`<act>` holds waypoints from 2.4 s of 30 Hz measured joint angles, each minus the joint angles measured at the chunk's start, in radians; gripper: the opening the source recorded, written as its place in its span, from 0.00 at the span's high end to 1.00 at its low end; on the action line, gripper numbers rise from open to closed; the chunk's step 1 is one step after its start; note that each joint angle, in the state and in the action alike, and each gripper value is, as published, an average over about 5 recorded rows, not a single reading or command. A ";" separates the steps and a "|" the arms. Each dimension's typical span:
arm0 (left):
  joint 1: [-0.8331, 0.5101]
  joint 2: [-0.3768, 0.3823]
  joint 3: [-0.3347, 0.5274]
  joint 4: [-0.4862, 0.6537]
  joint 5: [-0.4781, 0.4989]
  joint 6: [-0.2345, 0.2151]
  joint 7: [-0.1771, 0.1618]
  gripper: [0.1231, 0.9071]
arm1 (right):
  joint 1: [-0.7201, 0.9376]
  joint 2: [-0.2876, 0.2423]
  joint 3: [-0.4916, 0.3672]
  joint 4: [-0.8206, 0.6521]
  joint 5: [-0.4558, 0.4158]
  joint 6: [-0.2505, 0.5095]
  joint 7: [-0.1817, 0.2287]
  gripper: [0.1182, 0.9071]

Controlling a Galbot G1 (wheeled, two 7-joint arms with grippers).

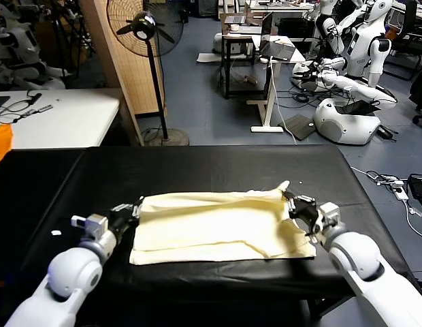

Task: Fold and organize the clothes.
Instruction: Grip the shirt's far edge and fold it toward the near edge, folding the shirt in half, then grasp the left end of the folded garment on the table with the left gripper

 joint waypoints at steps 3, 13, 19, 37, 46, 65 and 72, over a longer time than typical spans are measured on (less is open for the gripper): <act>0.050 -0.006 -0.025 -0.032 0.000 0.003 0.004 0.99 | -0.063 0.006 0.046 0.038 -0.010 -0.006 -0.002 1.00; 0.133 -0.053 -0.030 -0.045 0.039 0.002 0.017 0.99 | -0.207 0.050 0.078 0.074 -0.089 -0.005 -0.015 1.00; 0.146 -0.077 -0.030 -0.047 0.064 -0.010 0.011 0.88 | -0.230 0.071 0.076 0.079 -0.108 0.011 -0.007 0.90; 0.222 -0.200 -0.101 -0.091 0.112 -0.063 -0.020 0.14 | -0.283 0.113 0.122 0.141 -0.109 0.117 0.046 0.14; 0.222 -0.321 -0.081 -0.042 0.158 -0.083 -0.019 0.14 | -0.277 0.115 0.125 0.141 -0.106 0.121 0.050 0.14; 0.226 -0.371 -0.089 0.035 0.182 -0.147 0.000 0.94 | -0.280 0.130 0.134 0.148 -0.095 0.159 0.057 0.14; 0.176 -0.266 -0.141 0.078 0.122 -0.151 0.005 0.96 | -0.260 0.152 0.104 0.140 -0.074 0.229 0.088 0.14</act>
